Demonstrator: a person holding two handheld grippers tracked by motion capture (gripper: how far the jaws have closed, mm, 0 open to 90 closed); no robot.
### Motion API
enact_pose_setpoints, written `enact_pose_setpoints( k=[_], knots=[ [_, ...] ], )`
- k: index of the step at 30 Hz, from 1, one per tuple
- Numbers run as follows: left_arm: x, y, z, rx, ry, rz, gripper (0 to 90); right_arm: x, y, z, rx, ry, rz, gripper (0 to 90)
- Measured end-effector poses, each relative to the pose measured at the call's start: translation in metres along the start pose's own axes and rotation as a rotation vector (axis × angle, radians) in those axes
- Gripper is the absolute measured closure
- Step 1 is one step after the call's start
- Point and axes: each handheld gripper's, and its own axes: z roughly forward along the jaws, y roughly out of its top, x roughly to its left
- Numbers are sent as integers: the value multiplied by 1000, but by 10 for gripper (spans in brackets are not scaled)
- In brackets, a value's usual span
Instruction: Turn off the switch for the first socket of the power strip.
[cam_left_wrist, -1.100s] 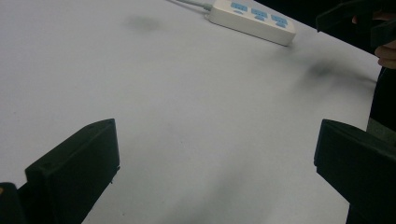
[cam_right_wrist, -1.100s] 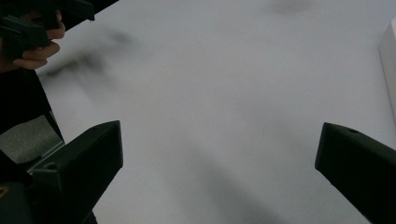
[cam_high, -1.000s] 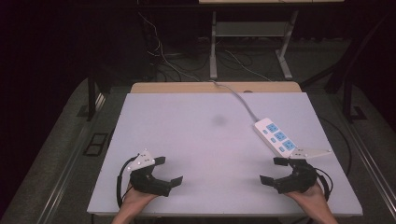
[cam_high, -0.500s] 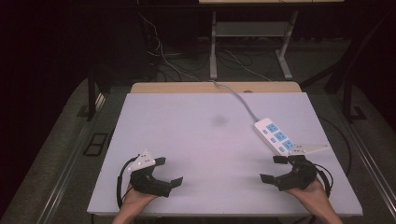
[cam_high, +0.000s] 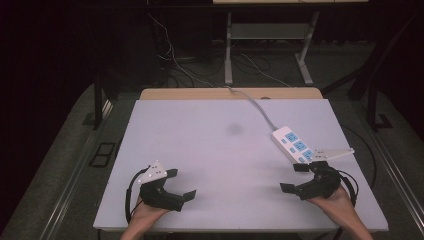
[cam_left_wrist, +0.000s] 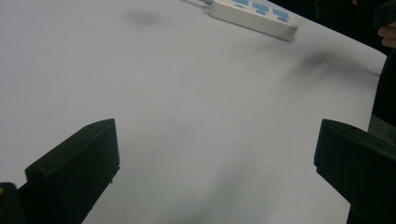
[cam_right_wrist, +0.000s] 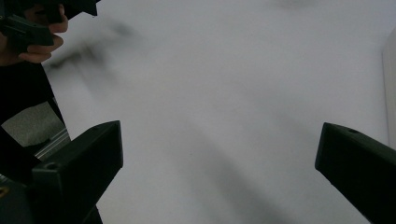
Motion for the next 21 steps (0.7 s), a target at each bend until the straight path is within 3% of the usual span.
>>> enact_pose_setpoints(
  k=[21],
  knots=[
    [0, -1, 1, 4, -2, -1, 0, -14, 31, -9, 35, -21, -34, 8]
  ],
)
